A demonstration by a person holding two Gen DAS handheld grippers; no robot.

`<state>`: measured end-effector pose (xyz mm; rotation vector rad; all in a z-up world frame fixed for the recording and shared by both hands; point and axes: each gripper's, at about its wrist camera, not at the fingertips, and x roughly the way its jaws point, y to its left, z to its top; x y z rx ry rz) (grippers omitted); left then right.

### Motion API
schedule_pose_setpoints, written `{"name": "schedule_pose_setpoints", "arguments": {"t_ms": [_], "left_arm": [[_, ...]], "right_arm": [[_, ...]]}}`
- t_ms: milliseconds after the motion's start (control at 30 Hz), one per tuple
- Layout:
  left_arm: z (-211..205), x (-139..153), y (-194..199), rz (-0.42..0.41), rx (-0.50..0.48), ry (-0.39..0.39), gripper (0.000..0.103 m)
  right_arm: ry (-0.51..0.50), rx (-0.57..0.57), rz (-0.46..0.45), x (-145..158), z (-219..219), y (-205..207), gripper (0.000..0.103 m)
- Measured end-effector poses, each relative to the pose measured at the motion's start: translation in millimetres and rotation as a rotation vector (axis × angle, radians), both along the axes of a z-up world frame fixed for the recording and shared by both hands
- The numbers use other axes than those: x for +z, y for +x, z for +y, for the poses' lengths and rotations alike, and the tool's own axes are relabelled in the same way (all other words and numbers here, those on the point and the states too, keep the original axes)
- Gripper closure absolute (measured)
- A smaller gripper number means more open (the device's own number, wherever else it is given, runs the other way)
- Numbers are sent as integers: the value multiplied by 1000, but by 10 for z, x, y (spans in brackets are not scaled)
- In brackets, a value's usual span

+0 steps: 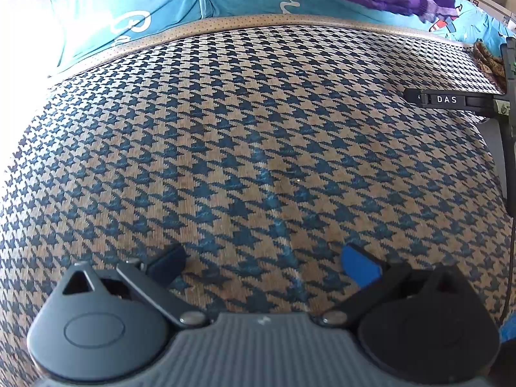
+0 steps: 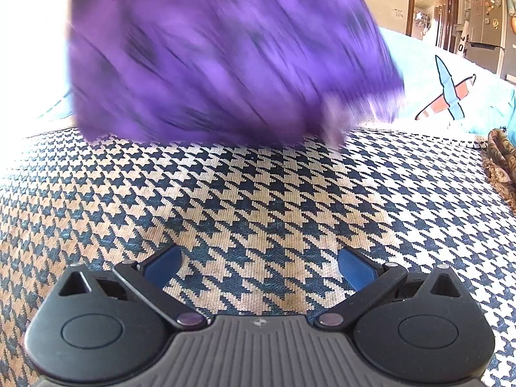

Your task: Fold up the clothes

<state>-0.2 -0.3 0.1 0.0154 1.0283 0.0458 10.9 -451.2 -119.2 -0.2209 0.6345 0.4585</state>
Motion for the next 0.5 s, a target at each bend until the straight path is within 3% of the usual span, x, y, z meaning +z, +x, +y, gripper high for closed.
{"name": "schedule_pose_setpoints", "arguments": {"t_ms": [500], "left_arm": [[10,87,-105,-17,-1,-40,0]], "right_arm": [[0,0,0,-2,1,1,0]]}}
